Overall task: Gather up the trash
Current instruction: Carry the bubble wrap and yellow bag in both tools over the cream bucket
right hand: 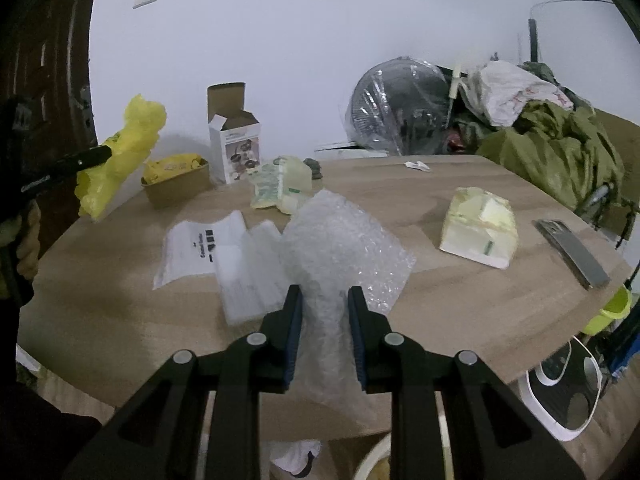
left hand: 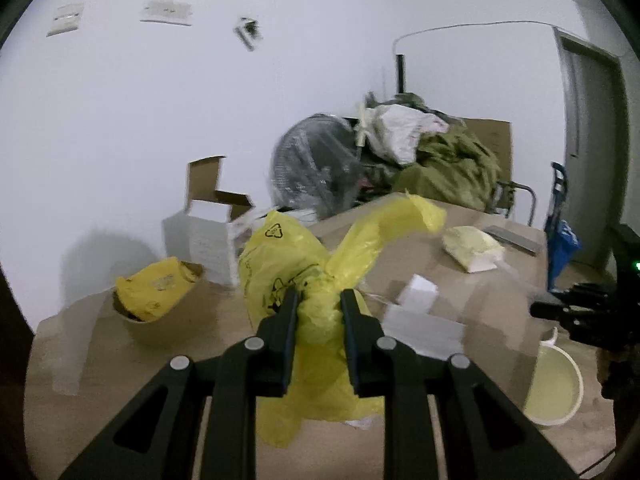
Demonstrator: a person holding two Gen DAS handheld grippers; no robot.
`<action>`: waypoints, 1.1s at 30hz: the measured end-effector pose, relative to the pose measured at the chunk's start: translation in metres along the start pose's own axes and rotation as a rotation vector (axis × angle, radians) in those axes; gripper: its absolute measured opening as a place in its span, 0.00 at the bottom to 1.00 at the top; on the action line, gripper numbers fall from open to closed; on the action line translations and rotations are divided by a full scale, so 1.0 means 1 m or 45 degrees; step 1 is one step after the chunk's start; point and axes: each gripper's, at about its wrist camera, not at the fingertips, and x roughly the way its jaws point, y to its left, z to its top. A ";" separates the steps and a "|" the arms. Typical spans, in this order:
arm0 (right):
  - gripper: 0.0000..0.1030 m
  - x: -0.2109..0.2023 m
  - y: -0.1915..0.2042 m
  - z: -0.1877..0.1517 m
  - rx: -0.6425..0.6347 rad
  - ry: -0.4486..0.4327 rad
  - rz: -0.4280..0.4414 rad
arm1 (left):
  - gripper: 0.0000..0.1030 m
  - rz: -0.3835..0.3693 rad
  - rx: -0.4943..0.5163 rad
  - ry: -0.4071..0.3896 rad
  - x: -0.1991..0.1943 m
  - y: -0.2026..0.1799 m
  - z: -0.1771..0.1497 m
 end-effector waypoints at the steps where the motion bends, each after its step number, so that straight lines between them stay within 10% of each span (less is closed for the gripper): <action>1: 0.20 -0.005 -0.002 -0.004 0.006 -0.004 -0.005 | 0.20 -0.019 0.004 0.000 0.000 -0.006 -0.001; 33: 0.20 -0.112 -0.079 -0.106 0.278 0.008 -0.320 | 0.20 -0.604 0.276 0.124 0.049 -0.200 -0.026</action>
